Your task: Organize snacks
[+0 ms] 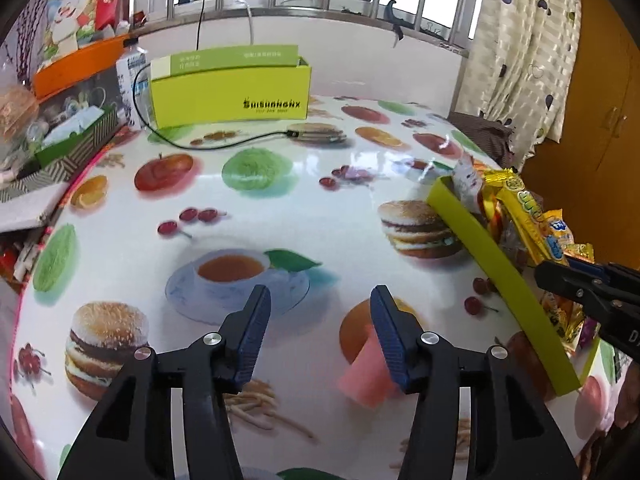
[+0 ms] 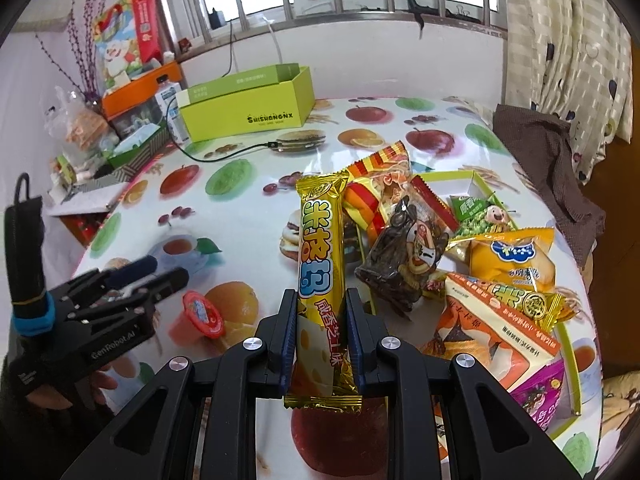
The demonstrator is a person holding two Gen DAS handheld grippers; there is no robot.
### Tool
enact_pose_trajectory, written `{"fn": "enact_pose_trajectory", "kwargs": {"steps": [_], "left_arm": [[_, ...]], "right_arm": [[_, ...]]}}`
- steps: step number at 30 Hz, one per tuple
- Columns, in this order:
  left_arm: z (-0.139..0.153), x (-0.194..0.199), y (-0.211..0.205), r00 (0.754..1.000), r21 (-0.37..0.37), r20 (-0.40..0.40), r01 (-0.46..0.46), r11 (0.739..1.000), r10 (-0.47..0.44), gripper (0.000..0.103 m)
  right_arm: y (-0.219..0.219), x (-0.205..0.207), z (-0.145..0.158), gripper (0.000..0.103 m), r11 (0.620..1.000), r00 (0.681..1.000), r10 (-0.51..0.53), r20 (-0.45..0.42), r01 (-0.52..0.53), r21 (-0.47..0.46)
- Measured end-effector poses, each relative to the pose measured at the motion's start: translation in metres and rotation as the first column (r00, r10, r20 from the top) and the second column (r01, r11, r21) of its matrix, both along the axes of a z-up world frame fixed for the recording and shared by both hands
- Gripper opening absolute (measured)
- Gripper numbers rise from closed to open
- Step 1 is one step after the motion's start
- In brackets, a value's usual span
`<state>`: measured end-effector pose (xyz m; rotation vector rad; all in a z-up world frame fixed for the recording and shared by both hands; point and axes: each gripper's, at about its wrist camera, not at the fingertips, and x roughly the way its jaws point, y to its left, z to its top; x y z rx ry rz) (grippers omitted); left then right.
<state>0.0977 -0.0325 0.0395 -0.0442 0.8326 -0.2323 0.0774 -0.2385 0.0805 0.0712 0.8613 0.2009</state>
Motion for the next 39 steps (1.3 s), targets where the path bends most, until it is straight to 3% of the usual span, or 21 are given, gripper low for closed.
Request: {"fn": "enact_pose_trajectory", "kwargs": {"steps": [4,9,12,14,16,23,33,39], "left_arm": [[-0.005,-0.006,0.005,1.0,-0.058,-0.02,0.012,0.998,-0.013,0.053],[0.002,-0.02,0.001,0.995,-0.084,-0.004,0.104,0.991,-0.104,0.053],[0.007,-0.03,-0.009,0.979,-0.038,0.02,0.206,0.978,-0.205,0.056],[0.003,-0.032,-0.018,0.972,0.023,0.009,0.233,0.972,-0.233,0.056],[-0.002,-0.032,-0.022,0.967,0.038,-0.005,0.254,0.967,-0.254,0.056],[-0.019,-0.022,-0.037,0.955,0.118,-0.071,0.295,0.948,-0.288,0.056],[-0.024,-0.007,-0.041,0.947,0.07,-0.103,0.313,0.947,-0.305,0.056],[-0.025,-0.002,-0.046,0.947,0.067,-0.109,0.31,0.948,-0.302,0.041]], "right_arm": [[-0.002,-0.001,-0.003,0.021,1.0,1.0,-0.003,-0.009,0.003,0.008],[-0.004,-0.004,-0.002,0.021,1.0,1.0,-0.002,-0.003,0.002,0.009],[-0.006,-0.005,-0.003,0.021,1.0,1.0,-0.009,-0.004,0.009,0.01],[-0.006,-0.006,-0.003,0.021,1.0,1.0,-0.01,-0.006,0.01,0.013],[-0.006,-0.006,-0.004,0.021,1.0,1.0,-0.009,-0.01,0.009,0.014],[-0.005,-0.008,-0.004,0.021,1.0,1.0,-0.01,-0.01,0.01,0.013],[-0.003,-0.004,-0.015,0.021,1.0,0.999,-0.004,-0.053,0.005,0.023],[0.007,-0.01,-0.035,0.027,0.999,0.993,0.021,-0.12,-0.024,-0.028]]}}
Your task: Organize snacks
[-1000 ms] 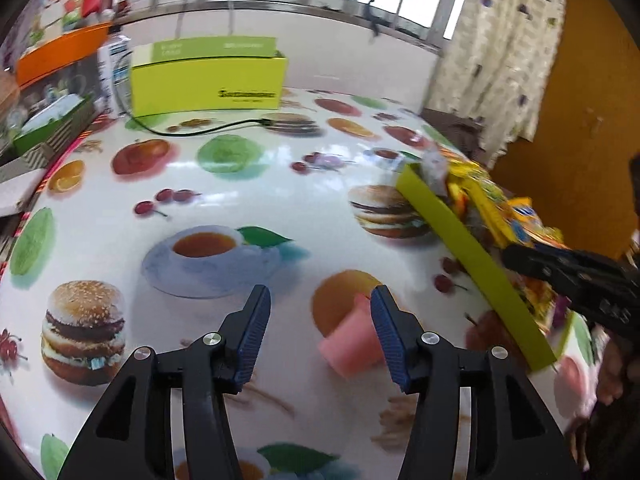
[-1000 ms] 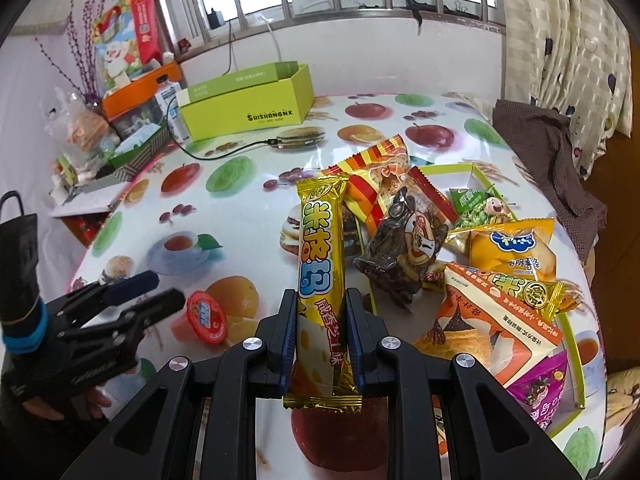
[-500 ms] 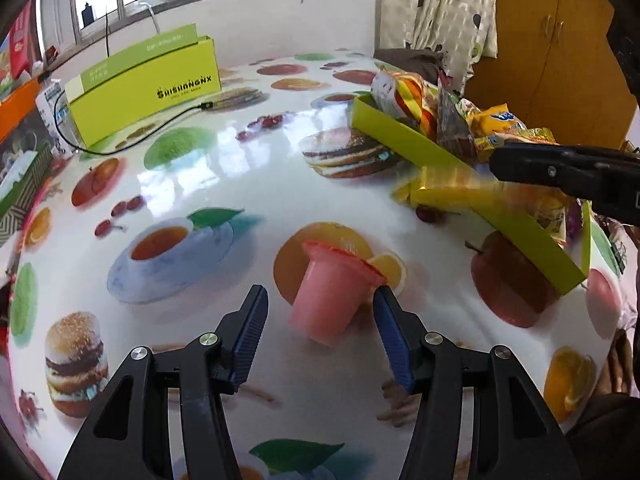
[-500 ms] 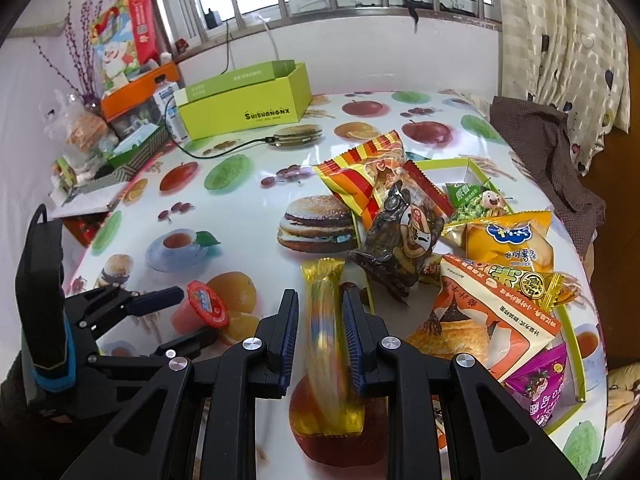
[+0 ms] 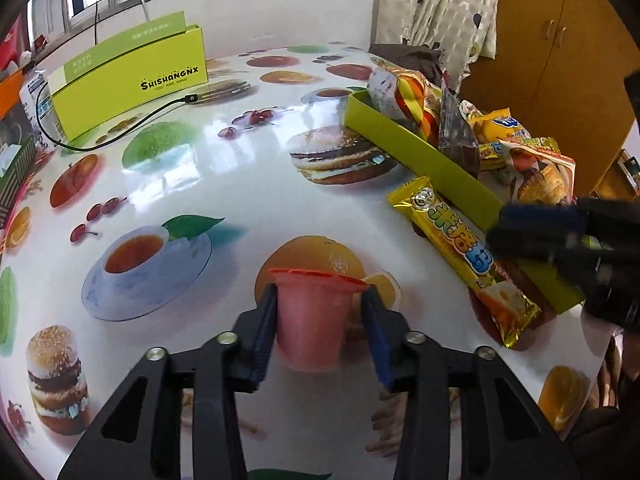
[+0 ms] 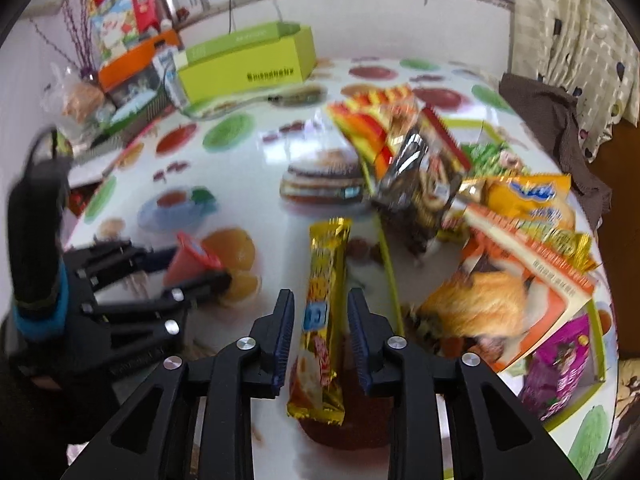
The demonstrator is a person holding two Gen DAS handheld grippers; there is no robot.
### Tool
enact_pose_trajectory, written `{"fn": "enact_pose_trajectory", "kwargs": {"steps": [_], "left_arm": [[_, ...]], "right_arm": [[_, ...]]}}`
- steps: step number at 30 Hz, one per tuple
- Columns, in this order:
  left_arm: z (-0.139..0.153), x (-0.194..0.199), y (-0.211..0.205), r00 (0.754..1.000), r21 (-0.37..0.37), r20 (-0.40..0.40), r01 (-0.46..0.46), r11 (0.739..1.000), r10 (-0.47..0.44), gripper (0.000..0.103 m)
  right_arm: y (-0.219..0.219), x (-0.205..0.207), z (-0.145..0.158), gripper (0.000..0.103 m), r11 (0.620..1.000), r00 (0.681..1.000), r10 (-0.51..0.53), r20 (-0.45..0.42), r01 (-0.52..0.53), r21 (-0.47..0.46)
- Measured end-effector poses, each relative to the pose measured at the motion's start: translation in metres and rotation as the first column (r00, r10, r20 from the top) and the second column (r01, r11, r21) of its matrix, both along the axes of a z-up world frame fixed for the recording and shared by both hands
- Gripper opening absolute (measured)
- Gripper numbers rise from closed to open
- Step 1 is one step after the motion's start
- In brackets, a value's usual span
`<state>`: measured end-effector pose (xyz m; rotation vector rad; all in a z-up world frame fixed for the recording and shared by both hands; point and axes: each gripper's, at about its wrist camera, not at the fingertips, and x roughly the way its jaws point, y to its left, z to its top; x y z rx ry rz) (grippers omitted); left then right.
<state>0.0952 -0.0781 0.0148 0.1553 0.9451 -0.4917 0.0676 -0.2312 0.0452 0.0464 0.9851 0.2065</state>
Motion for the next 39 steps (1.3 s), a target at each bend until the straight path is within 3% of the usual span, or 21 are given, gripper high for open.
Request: {"fn": "enact_pose_trajectory", "kwargs": {"steps": [9,12,15,39], "left_arm": [[0.002,0.002,0.001,1.0,-0.024,0.002,-0.022,0.999,0.022,0.034],[0.002,0.002,0.002,0.999,-0.026,0.003,-0.035,0.999,0.035,0.034],[0.006,0.0,0.002,0.999,-0.036,0.017,-0.035,0.999,0.035,0.034],[0.065,-0.02,-0.021,0.988,-0.088,0.152,0.028,0.996,-0.014,0.034]], "right_arm": [[0.012,0.011,-0.026,0.026,0.998,0.997,0.028,-0.066,-0.031,-0.046],[0.018,0.01,-0.026,0.021,0.995,0.998,0.034,-0.046,-0.038,-0.091],[0.018,0.009,-0.026,0.02,0.996,0.998,0.046,-0.04,-0.049,-0.078],[-0.024,-0.025,0.037,0.02,0.999,0.99,-0.038,0.134,0.039,-0.003]]}}
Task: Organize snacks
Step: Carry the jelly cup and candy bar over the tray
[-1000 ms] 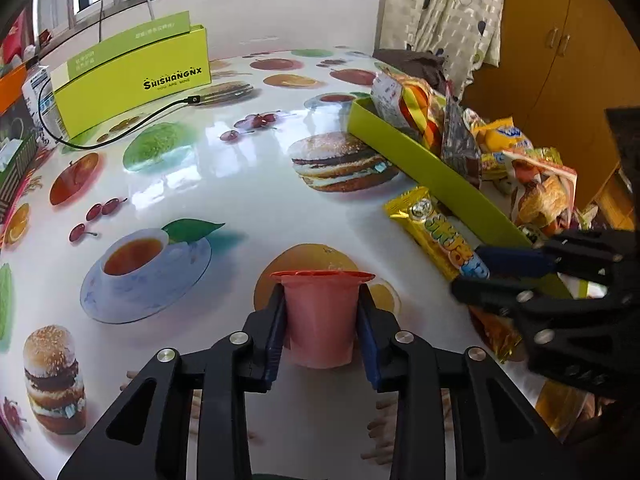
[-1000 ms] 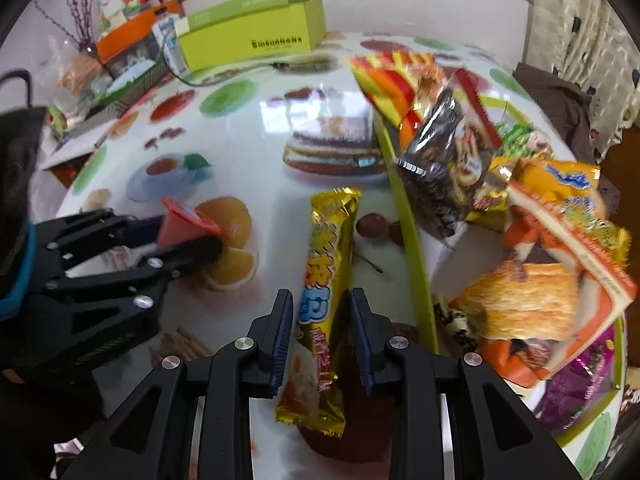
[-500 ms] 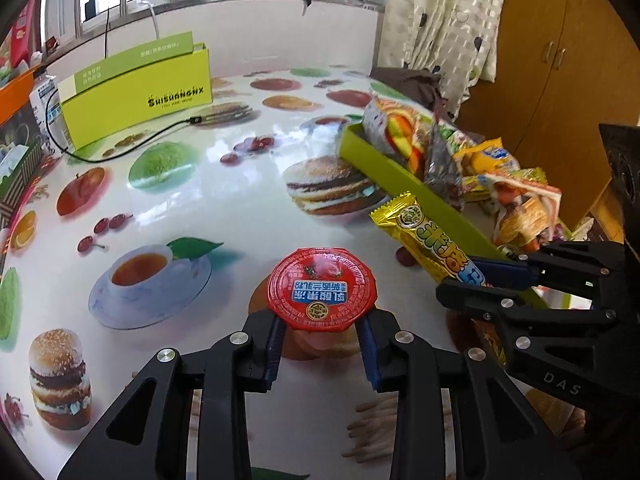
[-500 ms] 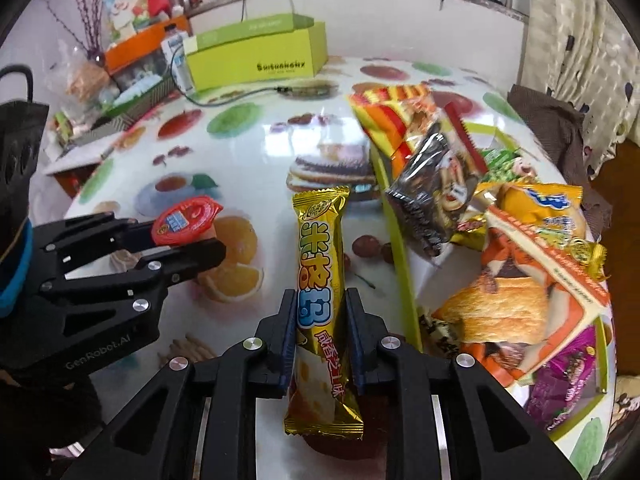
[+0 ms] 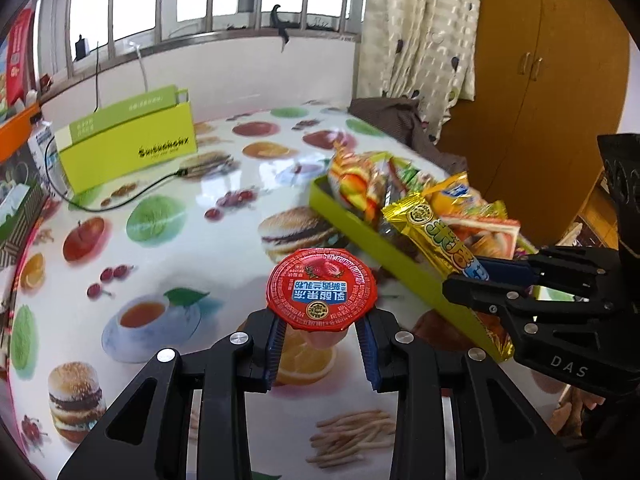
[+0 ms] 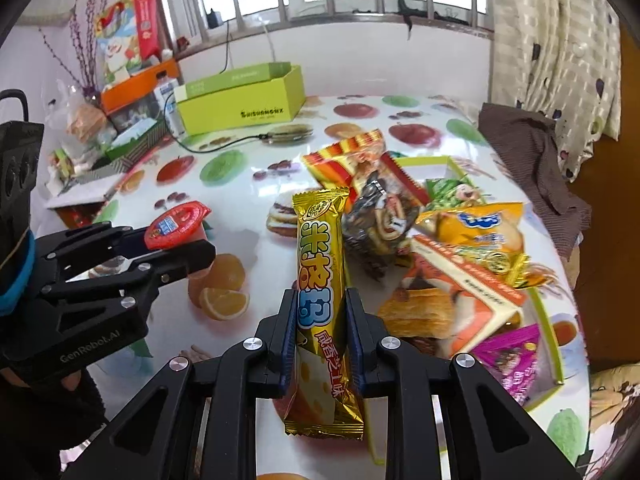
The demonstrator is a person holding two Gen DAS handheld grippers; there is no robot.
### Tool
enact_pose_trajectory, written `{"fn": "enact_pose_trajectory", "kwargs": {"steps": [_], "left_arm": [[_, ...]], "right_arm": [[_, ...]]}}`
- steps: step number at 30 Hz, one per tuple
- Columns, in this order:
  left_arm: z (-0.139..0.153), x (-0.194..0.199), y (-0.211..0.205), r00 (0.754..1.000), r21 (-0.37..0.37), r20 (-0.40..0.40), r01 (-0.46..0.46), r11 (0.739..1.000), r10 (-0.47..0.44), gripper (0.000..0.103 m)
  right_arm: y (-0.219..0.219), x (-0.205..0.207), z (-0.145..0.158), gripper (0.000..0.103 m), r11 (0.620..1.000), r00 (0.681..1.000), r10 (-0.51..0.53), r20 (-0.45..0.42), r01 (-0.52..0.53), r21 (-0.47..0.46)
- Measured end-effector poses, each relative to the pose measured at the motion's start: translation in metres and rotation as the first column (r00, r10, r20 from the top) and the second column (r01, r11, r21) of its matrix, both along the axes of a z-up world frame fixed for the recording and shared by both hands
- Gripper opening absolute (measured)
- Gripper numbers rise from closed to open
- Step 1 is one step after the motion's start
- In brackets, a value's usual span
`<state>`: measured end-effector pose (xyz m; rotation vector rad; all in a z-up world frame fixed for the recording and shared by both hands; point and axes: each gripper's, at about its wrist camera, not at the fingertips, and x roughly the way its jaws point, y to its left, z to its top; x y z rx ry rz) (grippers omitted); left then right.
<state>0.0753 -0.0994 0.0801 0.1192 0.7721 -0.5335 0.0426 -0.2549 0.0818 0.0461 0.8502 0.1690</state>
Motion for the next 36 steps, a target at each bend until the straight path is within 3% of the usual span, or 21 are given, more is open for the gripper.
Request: {"fn": "enact_pose_trajectory", "kwargs": {"steps": [20,36], "left_arm": [[0.035,-0.002,-0.054,0.992,-0.041,0.062,0.114,0.993,-0.111,0.034],[0.034,0.014,-0.113,0.978,-0.047,0.031,0.21,0.977,-0.209,0.034]], "right_arm": [[-0.065,-0.027,0.026,0.02,0.987,0.984,-0.161,0.08,0.161,0.003],[-0.128,-0.027,0.007,0.02,0.958,0.959,-0.282,0.022,0.28,0.057]]}}
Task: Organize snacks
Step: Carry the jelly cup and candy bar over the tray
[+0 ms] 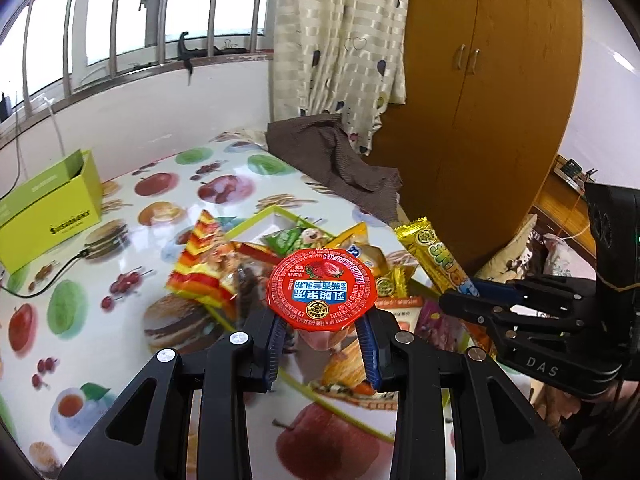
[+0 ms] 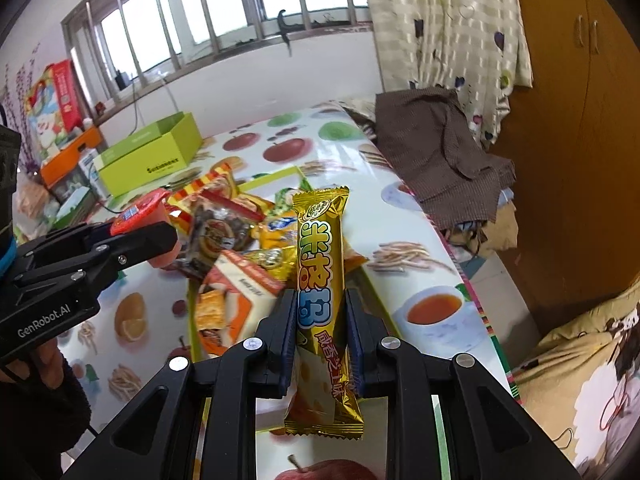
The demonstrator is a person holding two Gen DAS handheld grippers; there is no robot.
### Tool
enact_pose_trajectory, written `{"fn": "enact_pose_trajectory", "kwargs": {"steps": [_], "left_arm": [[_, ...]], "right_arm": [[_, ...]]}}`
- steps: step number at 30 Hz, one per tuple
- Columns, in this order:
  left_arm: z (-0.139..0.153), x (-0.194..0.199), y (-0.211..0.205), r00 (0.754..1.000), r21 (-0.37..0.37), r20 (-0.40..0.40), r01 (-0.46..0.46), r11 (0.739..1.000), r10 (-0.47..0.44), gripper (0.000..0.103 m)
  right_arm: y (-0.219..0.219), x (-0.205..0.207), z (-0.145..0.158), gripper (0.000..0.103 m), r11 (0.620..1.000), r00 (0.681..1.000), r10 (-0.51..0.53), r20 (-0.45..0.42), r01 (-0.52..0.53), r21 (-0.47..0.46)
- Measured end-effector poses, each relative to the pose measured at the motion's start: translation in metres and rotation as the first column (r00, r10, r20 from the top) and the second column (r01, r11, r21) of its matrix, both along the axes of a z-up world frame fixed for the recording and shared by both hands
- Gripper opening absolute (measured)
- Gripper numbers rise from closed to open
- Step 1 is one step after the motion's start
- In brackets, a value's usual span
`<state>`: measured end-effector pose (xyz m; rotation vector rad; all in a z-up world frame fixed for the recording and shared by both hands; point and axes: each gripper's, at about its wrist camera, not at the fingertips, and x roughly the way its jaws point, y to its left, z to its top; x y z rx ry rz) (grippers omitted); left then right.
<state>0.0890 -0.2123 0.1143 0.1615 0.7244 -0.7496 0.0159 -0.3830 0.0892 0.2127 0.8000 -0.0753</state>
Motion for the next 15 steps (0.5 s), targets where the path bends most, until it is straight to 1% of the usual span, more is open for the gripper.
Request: {"fn": "enact_pose_trajectory", "kwargs": {"steps": [7,12,15], "left_arm": [[-0.007,0.008,-0.02,0.999,0.013,-0.02,0.025,1.0,-0.024,0.034],[-0.015,0.016,-0.03,0.999,0.032,-0.035,0.027,0.999,-0.026,0.034],[-0.02,0.022,-0.033,0.999,0.041,-0.049,0.023,0.999,-0.021,0.034]], "right_arm": [[-0.01,0.006,-0.015,0.02,0.999,0.999,-0.004,-0.038,0.006,0.044],[-0.006,0.012,-0.026,0.02,0.998,0.998,0.019,-0.064,-0.015,0.065],[-0.002,0.015,-0.027,0.021,0.997,0.997,0.032,-0.063,-0.028,0.066]]}}
